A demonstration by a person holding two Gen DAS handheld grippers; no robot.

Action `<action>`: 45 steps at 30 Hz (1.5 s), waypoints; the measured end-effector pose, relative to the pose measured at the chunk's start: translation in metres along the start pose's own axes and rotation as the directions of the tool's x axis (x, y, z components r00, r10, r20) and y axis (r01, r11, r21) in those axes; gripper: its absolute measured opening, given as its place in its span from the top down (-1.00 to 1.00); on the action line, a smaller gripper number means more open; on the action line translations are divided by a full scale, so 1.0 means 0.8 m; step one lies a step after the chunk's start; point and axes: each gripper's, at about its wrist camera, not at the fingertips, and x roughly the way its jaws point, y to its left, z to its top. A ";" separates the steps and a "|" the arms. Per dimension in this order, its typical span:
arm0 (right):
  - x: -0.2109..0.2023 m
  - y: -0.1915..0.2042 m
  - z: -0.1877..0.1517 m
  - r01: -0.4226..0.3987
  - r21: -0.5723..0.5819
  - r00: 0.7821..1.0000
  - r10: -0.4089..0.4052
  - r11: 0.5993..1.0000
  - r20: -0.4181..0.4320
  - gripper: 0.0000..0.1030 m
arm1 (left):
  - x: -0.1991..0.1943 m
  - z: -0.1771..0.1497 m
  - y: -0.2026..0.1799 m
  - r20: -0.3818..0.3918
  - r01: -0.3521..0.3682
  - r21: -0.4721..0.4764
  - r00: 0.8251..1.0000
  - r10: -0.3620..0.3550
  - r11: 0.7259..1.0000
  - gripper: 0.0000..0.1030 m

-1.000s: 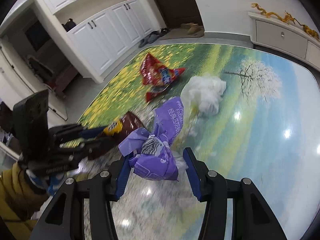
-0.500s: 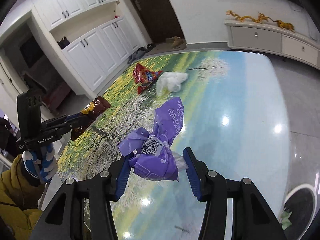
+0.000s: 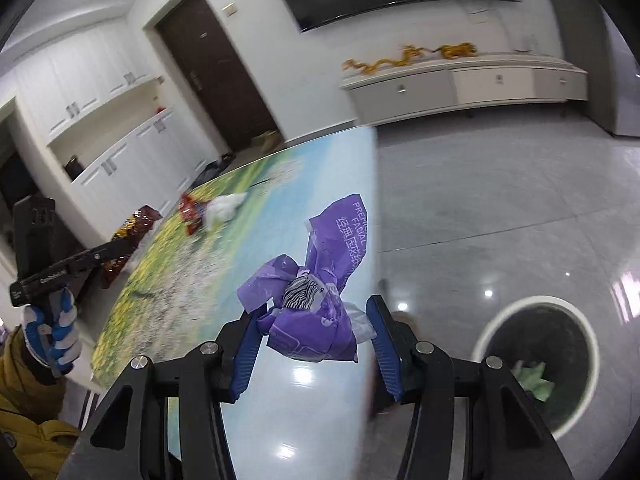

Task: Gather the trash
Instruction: 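Carry the brown chip bag and purple bag over the trash bin, then open both tools to drop the bags into the bin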

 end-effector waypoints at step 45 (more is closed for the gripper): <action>-0.094 -0.212 -0.076 0.369 0.377 0.918 -0.398 0.850 -0.001 -0.17 | 0.173 0.040 -0.255 -0.071 0.082 0.226 0.995 -0.067 0.971 -0.06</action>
